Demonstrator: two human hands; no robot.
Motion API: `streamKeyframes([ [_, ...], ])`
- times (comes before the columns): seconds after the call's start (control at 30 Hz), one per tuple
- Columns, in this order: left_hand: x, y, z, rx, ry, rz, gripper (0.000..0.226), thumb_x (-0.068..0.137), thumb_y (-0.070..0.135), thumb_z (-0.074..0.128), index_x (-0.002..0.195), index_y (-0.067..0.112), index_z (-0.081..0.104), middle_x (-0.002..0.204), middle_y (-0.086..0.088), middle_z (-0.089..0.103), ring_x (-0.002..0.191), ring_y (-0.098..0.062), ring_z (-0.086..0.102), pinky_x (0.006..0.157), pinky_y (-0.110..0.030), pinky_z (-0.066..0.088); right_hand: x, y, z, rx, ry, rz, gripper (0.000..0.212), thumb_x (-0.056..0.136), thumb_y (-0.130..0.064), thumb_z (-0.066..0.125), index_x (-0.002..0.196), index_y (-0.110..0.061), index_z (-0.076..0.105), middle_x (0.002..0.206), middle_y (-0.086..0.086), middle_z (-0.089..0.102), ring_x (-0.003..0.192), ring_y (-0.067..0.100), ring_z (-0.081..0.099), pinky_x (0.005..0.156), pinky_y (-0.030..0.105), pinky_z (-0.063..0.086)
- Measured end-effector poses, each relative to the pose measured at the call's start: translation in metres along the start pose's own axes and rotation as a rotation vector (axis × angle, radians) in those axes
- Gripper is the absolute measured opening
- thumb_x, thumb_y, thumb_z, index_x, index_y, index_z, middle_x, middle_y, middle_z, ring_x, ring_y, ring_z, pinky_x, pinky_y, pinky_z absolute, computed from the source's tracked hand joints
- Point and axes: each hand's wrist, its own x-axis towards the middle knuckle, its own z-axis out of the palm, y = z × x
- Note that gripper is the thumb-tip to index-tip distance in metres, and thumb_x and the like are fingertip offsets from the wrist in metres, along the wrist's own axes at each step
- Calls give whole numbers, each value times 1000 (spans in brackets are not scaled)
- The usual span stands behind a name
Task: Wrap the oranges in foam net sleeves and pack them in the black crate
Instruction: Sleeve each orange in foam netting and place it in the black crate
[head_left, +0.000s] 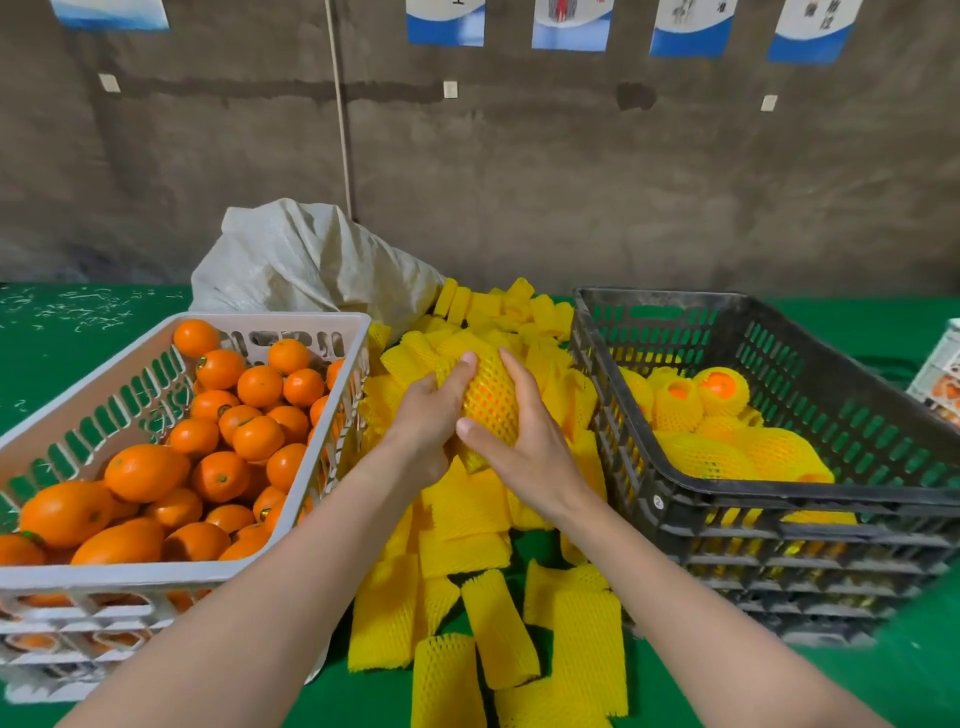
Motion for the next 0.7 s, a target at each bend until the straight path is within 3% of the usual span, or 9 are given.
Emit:
streamKeyframes([
  [0.07, 0, 4, 12, -64, -26, -7, 36, 93, 36, 56, 114, 7, 55, 107, -10, 66, 85, -18, 65, 60, -28, 53, 0, 1, -13, 3, 8, -55, 82, 81, -22, 71, 143, -38, 19, 146, -13, 29, 131, 1, 30, 100, 15, 34],
  [0.17, -3, 5, 39, -98, -79, 26, 48, 93, 35, 55, 129, 3, 49, 116, -15, 64, 93, -23, 65, 66, -31, 56, -1, 6, -36, 0, 86, -94, 82, 75, -18, 76, 134, -43, 25, 133, -22, 37, 121, -5, 39, 89, 6, 40],
  [0.23, -4, 3, 63, -47, -105, 71, 54, 94, 40, 50, 133, 3, 46, 121, -16, 62, 101, -25, 64, 77, -34, 57, -1, 10, -52, -40, 191, -128, 75, 72, -20, 77, 130, -37, 34, 124, -20, 43, 114, -3, 44, 86, 4, 40],
  [0.33, -6, -2, 101, 43, -127, 177, 42, 98, 48, 34, 110, 16, 59, 113, -5, 65, 102, -17, 63, 85, -30, 53, 3, 17, -81, -137, 365, -154, 68, 68, -17, 77, 129, -17, 45, 124, -3, 51, 115, 11, 49, 93, 20, 44],
  [0.43, -5, -19, 136, 138, -136, 341, 31, 103, 37, 28, 102, 26, 58, 114, -1, 61, 112, -17, 58, 99, -40, 47, 11, 27, -122, -188, 522, -90, 69, 69, -13, 77, 130, -12, 44, 124, 1, 52, 117, 18, 50, 99, 35, 41],
  [0.5, 1, -37, 156, 342, -123, 462, 25, 102, 19, 37, 114, 14, 58, 118, -9, 61, 113, -24, 56, 99, -45, 45, 15, 35, -154, -227, 557, -15, 76, 69, -18, 77, 134, -20, 39, 130, -3, 48, 122, 16, 45, 99, 28, 36],
  [0.57, 11, -51, 177, 592, -152, 557, 31, 97, 7, 46, 128, 5, 50, 120, -15, 60, 111, -31, 57, 95, -43, 46, 19, 47, -185, -337, 568, 69, 78, 69, -23, 75, 136, -29, 35, 134, -1, 46, 122, 19, 44, 89, 27, 34],
  [0.63, 17, -61, 199, 846, -277, 584, 44, 93, 9, 53, 136, 10, 42, 113, -13, 63, 104, -33, 59, 88, -42, 48, 23, 60, -213, -495, 567, 204, 71, 69, -28, 73, 130, -33, 37, 125, 9, 49, 113, 30, 49, 82, 32, 36],
  [0.7, 24, -69, 214, 1139, -400, 568, 55, 91, 18, 57, 142, 17, 35, 113, -14, 63, 104, -35, 58, 83, -42, 49, 29, 74, -238, -644, 518, 358, 63, 70, -30, 72, 125, -32, 40, 120, 14, 46, 108, 37, 51, 85, 37, 40],
])
